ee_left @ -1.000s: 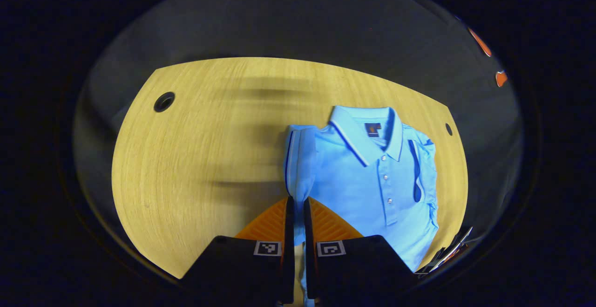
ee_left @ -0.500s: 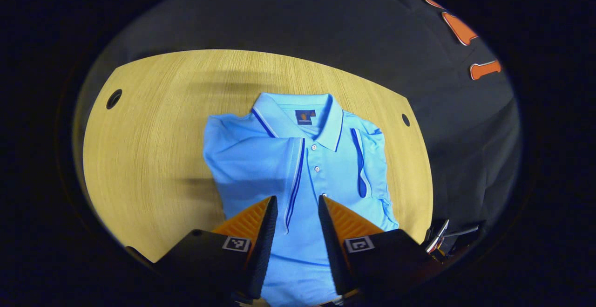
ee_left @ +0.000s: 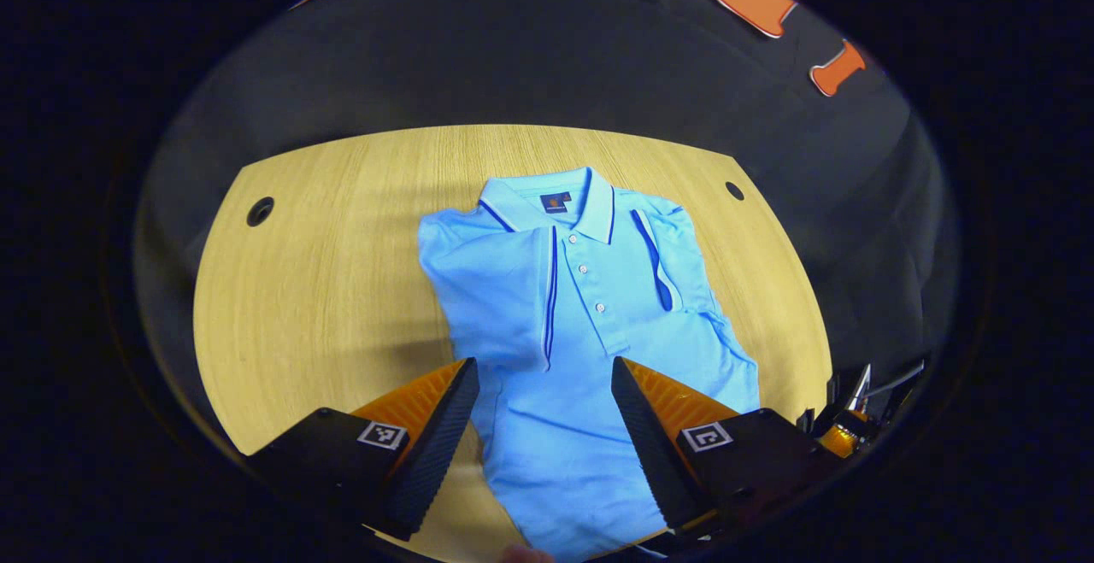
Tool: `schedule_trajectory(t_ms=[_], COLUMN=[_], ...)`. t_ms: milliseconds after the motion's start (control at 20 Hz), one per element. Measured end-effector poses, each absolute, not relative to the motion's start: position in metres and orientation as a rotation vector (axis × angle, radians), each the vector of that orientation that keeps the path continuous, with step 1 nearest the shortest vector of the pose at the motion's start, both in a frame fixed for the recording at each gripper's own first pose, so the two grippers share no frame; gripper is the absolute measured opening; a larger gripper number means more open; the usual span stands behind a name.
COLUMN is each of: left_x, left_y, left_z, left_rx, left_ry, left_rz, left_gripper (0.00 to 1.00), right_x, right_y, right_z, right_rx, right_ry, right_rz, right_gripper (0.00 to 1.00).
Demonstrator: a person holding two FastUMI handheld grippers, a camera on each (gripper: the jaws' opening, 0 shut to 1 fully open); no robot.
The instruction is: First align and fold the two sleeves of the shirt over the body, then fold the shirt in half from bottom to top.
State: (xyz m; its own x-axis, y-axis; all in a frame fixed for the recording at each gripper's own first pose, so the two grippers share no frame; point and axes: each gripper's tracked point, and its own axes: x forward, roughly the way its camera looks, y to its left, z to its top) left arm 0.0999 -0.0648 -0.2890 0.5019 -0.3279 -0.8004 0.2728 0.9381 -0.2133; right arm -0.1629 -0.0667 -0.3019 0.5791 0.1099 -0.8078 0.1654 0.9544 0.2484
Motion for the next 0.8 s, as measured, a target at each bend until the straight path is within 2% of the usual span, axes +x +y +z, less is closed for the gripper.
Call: schedule_trajectory(t_ms=[200,550,800], left_x=[0.045,-0.069,-0.134], left_y=[-0.045,-0.019,-0.014], left_z=[-0.287,-0.312,-0.337], left_rx=[-0.047,-0.068,-0.074], left_ry=[0.959,1.006,1.067], left_rz=[-0.289,-0.197,-0.148], left_gripper=[1.0,1.0,1.0], right_x=[-0.173,-0.21,-0.238], right_y=[-0.055,-0.036,-0.034], right_z=[-0.305,-0.326,-0.348], right_rx=[0.282,0.188,0.117], right_ry=[0.961,1.03,1.093], right_rz=[0.047,0.19,0.243], right_gripper=[0.99,0.99,0.99])
